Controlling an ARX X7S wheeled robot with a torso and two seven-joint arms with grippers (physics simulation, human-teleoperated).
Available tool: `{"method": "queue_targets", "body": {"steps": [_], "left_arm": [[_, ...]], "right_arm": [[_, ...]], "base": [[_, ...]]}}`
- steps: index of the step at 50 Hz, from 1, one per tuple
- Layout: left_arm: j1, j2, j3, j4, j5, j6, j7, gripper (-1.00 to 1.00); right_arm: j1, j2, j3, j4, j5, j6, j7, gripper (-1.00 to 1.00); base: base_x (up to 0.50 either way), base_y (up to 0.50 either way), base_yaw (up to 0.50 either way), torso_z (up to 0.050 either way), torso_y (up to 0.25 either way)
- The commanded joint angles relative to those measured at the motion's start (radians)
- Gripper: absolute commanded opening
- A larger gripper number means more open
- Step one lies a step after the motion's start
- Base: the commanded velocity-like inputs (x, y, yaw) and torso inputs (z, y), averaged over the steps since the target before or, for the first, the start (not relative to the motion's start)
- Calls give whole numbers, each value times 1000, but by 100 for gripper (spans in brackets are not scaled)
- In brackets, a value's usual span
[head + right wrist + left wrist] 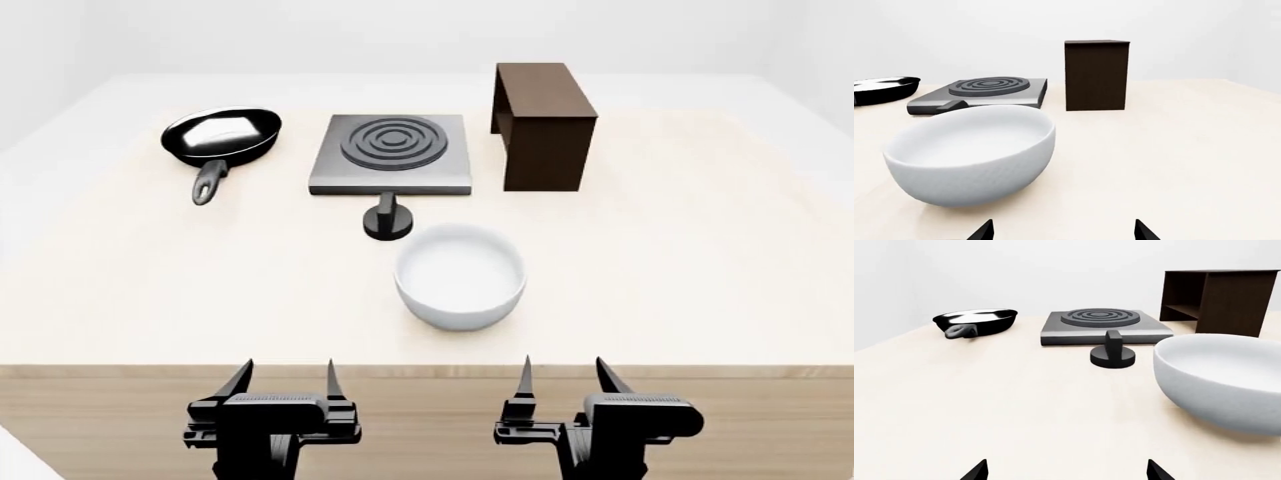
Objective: Turn on the stove.
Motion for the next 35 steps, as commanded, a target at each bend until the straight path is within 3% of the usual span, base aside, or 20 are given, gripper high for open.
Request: {"method": "queue_targets", "body": {"steps": [1,35], "left_arm": [[5,2,-7,7,-7,6,11,100],[-5,-33,35,-11,-47,21,-29,100]], "right_arm": [[-7,-4,4,-8,13,2,-19,100],[5,31,-42,5,50,-7,19,100]], "base": [[0,500,0,0,0],[0,500,0,0,0]]}}
